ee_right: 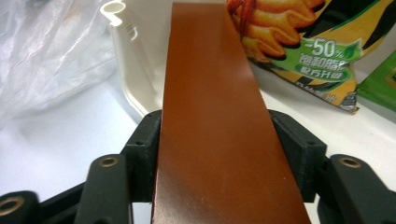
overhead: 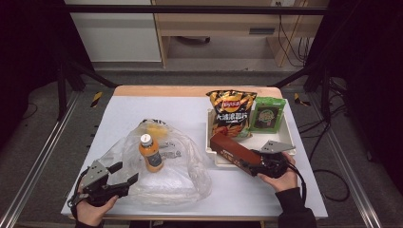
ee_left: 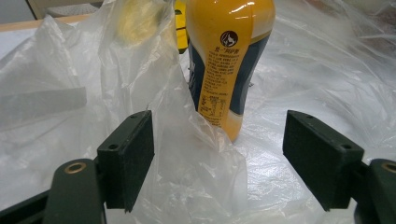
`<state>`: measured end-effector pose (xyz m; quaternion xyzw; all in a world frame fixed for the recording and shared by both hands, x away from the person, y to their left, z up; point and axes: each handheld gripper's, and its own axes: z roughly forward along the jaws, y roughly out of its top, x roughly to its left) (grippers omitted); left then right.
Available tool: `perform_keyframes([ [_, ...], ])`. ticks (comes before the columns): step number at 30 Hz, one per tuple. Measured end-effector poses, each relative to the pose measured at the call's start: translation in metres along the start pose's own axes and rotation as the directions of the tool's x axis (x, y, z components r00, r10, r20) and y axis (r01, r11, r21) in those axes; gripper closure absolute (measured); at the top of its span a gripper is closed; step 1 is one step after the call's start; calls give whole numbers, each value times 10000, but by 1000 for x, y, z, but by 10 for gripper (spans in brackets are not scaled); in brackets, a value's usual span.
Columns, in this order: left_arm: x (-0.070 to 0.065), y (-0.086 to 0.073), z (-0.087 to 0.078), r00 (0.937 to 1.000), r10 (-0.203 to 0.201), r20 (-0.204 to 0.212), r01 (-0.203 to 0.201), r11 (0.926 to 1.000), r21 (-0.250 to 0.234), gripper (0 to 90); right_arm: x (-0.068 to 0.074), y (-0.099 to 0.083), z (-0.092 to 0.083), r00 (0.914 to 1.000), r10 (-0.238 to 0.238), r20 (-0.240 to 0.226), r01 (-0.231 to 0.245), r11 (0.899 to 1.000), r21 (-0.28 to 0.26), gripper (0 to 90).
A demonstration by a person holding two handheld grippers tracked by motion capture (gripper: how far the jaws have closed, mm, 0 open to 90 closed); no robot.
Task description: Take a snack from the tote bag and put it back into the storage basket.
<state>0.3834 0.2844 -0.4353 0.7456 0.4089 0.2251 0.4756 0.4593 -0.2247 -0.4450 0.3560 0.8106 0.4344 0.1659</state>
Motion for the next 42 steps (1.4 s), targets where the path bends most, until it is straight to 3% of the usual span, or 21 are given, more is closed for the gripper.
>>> perform_keyframes([
  [14, 0, -1, 0, 10000, 40, 24, -40, 10000, 62, 241, 2, 0, -8, 9980, 179, 608, -150, 9988, -470, 363],
  [18, 0, -1, 1, 10000, 8, 27, -8, 10000, 48, 241, 2, 1, -18, 9967, 358, 732, -281, 9942, -1037, 369],
  [21, 0, -1, 0, 10000, 12, 39, -12, 10000, 61, 241, 3, 1, -27, 9961, 436, 765, -328, 9901, -1366, 400],
  [25, 0, -1, 0, 10000, -60, 31, 60, 10000, -11, 242, 8, 1, -37, 9954, 478, 828, -322, 9830, -1805, 534],
  [28, 1, -1, -1, 10000, -87, 20, 87, 10000, -19, 244, 14, 3, -43, 9969, 663, 421, -564, 9775, -2031, 634],
  [30, 1, -1, -1, 9999, -103, 14, 103, 9999, -25, 245, 19, 3, -45, 9969, 773, 174, -725, 9788, -1917, 712],
  [35, 1, -1, -2, 9999, -102, 0, 102, 9999, -28, 246, 26, -1, -42, 9946, 1017, 211, -992, 9901, -993, 868],
  [39, 1, -2, -2, 9999, -127, -29, 127, 9999, -33, 246, 25, -5, -39, 9906, 1342, 249, -1330, 9901, -447, 900],
  [42, 1, -2, -1, 9999, -131, -23, 131, 9999, -33, 246, 23, -7, -38, 9877, 1544, 257, -1529, 9869, -520, 900],
])
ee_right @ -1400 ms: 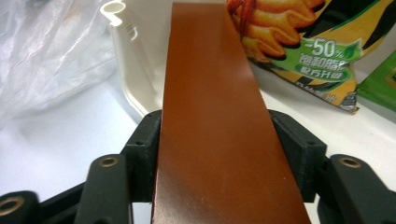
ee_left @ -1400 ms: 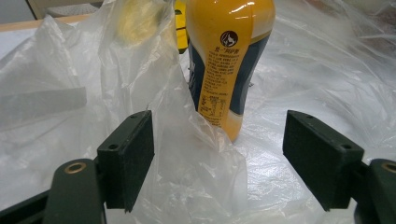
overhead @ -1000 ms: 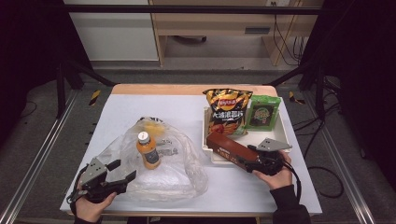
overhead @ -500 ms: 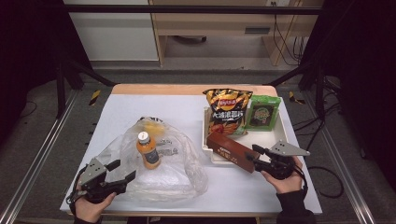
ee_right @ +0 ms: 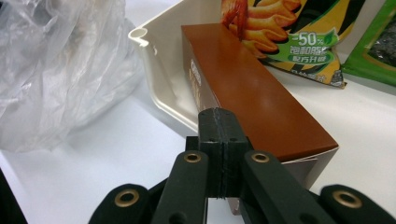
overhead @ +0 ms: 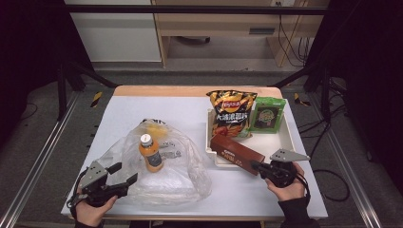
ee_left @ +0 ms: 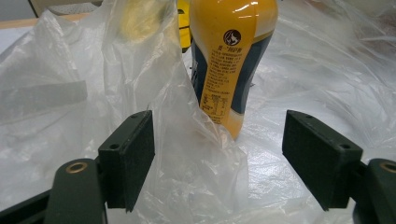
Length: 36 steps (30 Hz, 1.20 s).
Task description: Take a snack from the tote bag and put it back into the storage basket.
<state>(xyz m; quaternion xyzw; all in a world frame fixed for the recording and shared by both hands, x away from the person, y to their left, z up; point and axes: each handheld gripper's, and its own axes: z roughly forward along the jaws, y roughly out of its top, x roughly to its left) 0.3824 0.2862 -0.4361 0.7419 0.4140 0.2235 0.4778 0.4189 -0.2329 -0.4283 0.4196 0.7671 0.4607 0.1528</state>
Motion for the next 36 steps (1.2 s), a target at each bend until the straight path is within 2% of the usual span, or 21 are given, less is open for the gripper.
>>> perform_keyframes([
  [11, 0, 0, 2, 10000, 34, 4, -34, 10000, 76, 246, -11, -3, 4, 9975, 87, 702, -63, 9994, -342, 875],
  [18, 0, 0, 2, 10000, 29, 3, -29, 10000, 69, 246, -18, -6, 14, 9919, -58, 1265, 57, 10000, 7, 885],
  [28, 0, -1, 2, 10000, 31, 12, -31, 10000, 81, 246, -27, -11, 16, 9847, 298, 1719, -321, 9994, 103, 896],
  [31, 0, -1, 3, 10000, 22, 14, -23, 9999, 101, 246, -28, -10, 13, 9789, 335, 2015, -305, 9994, -178, 896],
  [34, 0, -1, 3, 10000, 36, 25, -36, 9999, 108, 246, -30, -9, 9, 9666, 548, 2504, -448, 9980, -454, 900],
  [36, 0, -1, 3, 10000, 35, 22, -35, 9999, 107, 246, -32, -10, 9, 9633, 633, 2610, -559, 9978, -358, 900],
])
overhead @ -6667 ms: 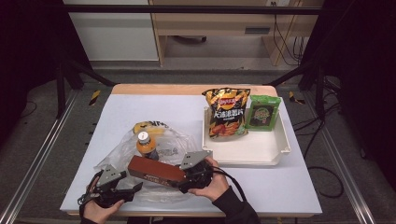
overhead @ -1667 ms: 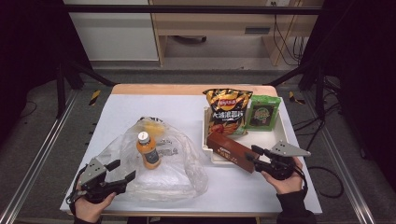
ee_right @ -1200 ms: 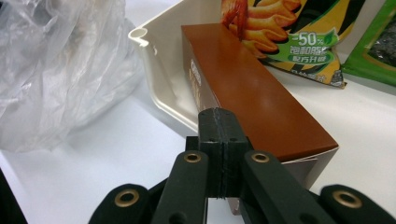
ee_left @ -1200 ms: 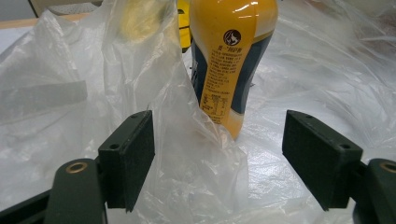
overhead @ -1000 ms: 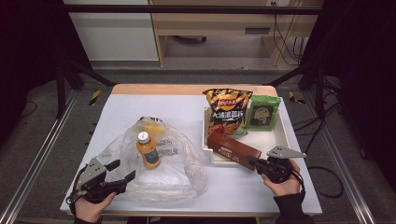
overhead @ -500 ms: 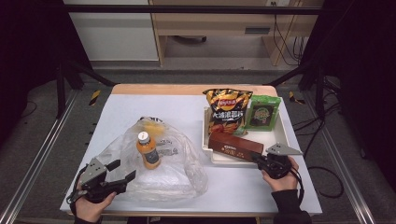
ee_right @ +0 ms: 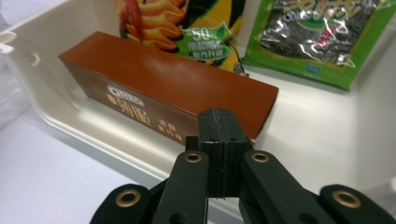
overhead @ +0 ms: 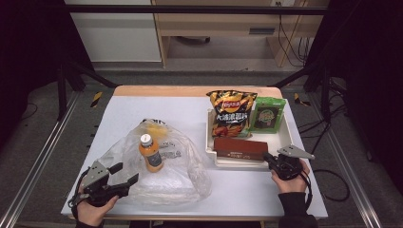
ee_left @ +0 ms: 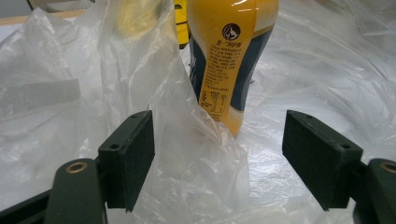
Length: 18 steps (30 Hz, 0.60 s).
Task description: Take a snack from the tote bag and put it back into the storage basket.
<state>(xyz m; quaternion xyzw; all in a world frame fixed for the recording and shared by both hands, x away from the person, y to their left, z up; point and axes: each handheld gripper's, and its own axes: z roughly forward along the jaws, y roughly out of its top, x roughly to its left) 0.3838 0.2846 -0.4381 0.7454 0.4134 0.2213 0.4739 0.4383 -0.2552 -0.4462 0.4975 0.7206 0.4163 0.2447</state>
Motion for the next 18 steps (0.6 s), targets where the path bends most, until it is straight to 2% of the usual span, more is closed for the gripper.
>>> perform_keyframes([
  [5, 0, 0, 0, 10000, -3, -1, 3, 10000, -4, 246, -2, -3, 5, 9996, -75, 256, 69, 9998, 209, 900],
  [18, 0, 0, 0, 10000, 10, -1, -10, 10000, 13, 246, -4, -3, 12, 9983, -246, 535, 234, 9995, 227, 898],
])
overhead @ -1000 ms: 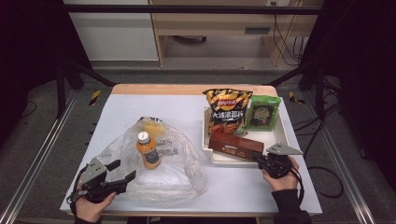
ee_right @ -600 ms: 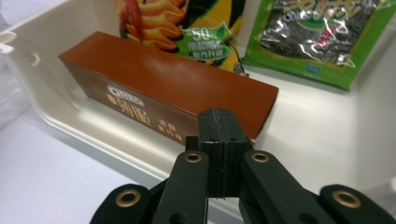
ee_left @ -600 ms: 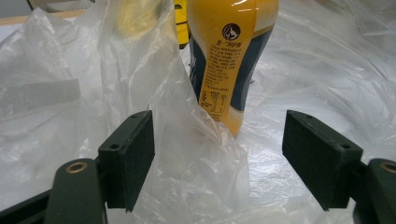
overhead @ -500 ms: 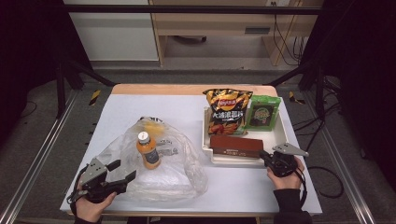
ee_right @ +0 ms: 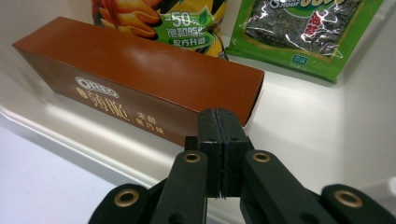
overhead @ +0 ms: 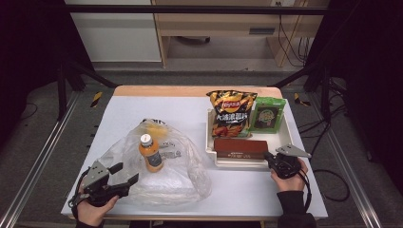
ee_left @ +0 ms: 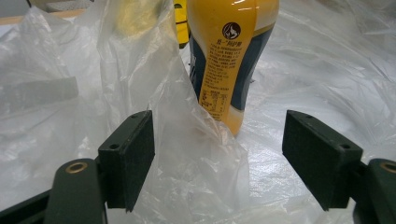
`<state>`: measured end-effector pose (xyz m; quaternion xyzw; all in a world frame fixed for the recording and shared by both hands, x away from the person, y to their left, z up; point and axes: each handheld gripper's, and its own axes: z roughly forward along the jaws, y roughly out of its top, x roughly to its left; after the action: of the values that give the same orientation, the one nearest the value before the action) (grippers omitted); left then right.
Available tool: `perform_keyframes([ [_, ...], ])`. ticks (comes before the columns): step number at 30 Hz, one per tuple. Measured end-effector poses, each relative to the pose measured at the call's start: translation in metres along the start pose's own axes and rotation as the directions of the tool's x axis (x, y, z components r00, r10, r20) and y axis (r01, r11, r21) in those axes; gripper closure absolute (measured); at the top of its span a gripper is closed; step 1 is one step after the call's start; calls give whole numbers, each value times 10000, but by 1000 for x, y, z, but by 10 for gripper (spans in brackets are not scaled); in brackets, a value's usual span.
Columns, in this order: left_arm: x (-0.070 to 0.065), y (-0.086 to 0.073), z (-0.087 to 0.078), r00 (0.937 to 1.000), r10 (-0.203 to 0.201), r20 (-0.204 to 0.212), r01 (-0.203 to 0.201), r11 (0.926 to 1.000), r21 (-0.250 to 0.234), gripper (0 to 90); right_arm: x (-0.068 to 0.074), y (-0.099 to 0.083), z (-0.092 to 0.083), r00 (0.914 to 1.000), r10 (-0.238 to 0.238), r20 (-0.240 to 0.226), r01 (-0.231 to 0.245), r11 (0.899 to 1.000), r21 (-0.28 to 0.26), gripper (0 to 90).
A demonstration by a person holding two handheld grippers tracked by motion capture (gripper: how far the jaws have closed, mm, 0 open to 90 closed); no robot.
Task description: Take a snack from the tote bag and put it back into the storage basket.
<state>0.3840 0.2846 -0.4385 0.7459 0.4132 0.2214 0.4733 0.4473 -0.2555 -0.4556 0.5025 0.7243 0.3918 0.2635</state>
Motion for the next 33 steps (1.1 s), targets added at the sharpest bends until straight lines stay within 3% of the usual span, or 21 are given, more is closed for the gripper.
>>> perform_keyframes([
  [6, 0, 0, 0, 10000, -12, -4, 12, 10000, -38, 246, 1, 1, -3, 9999, 56, -122, -58, 9998, -173, 865],
  [14, 1, 0, -2, 10000, -29, -22, 28, 10000, -84, 246, 7, 5, -16, 9968, 166, -787, -234, 9961, -855, 707],
  [24, 3, 0, -3, 9999, -134, -68, 133, 9998, -145, 248, 44, 27, -29, 9837, -379, -1758, 81, 9860, -1668, 504],
  [30, 5, 0, -3, 9997, -203, -95, 201, 9996, -189, 252, 64, 43, -36, 9732, -682, -2197, 226, 9787, -2040, 445],
  [33, 6, 1, -4, 9997, -192, -121, 189, 9995, -257, 256, 75, 52, -40, 9637, -845, -2534, 254, 9734, -2279, 434],
])
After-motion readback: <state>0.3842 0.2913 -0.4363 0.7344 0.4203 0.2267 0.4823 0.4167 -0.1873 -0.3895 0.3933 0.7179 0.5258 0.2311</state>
